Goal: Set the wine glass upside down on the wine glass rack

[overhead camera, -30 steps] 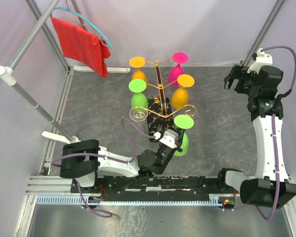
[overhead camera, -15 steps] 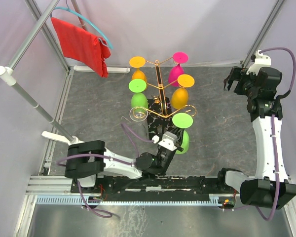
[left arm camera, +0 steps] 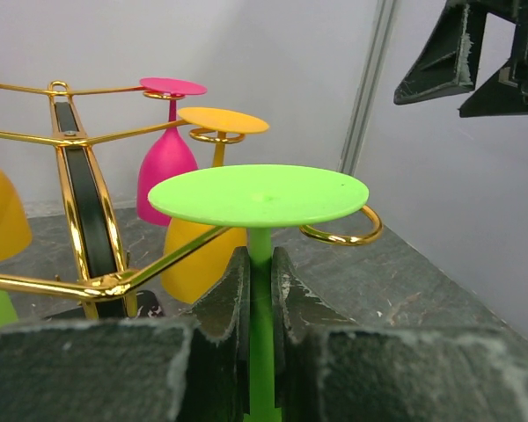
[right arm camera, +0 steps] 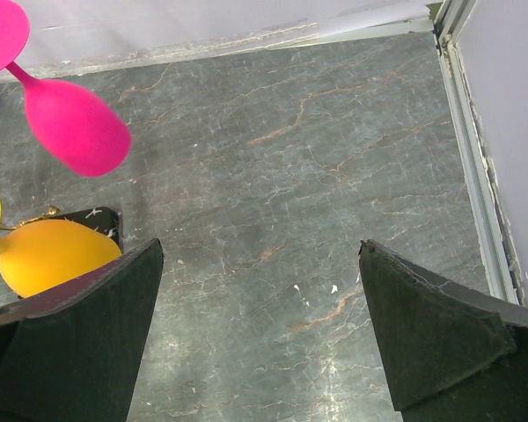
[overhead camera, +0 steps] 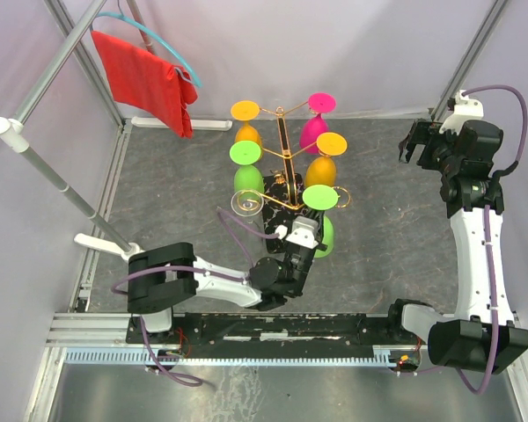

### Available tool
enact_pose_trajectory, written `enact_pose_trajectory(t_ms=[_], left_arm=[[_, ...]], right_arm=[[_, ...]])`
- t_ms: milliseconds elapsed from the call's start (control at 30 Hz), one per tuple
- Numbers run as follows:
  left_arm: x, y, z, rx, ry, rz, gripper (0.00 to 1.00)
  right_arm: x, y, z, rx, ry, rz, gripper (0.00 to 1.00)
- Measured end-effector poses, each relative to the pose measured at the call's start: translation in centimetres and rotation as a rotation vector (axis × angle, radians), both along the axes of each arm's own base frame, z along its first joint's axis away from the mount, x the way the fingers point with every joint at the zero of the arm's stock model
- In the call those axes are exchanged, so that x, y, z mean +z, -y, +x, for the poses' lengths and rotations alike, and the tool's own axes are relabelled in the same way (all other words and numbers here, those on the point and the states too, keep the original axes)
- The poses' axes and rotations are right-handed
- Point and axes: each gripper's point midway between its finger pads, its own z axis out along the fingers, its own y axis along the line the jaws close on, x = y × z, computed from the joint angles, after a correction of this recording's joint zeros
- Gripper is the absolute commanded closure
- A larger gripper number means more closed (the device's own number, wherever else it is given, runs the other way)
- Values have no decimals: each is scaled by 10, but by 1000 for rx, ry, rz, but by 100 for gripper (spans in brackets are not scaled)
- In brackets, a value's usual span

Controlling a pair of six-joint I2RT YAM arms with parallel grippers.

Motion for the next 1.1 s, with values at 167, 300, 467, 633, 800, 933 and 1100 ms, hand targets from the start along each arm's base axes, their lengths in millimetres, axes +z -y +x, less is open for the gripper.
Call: enact_pose_trajectory(t_ms=[167, 300, 467, 633, 800, 933, 1100], left_arm=[[1, 1, 9, 16, -8, -9, 97], [-6, 9, 14, 19, -16, -8, 97], [-16, 21, 21, 9, -18, 18, 97], [-12, 27, 28, -5, -19, 7, 97], [-17, 37, 33, -27, -12, 27, 97], [-18, 46, 31, -68, 1, 28, 97], [-19, 56, 27, -116, 19, 39, 97]], right_arm=[[-1, 0, 0, 2, -1, 0, 0], [-1, -1, 0, 4, -2, 1, 0], [-1, -1, 0, 5, -2, -2, 0], [-1, 0, 0, 6, -2, -4, 0], [-1, 0, 0, 8, -2, -10, 0], [-1, 0, 0, 9, -2, -12, 0], [-1, 0, 0, 9, -3, -13, 0]])
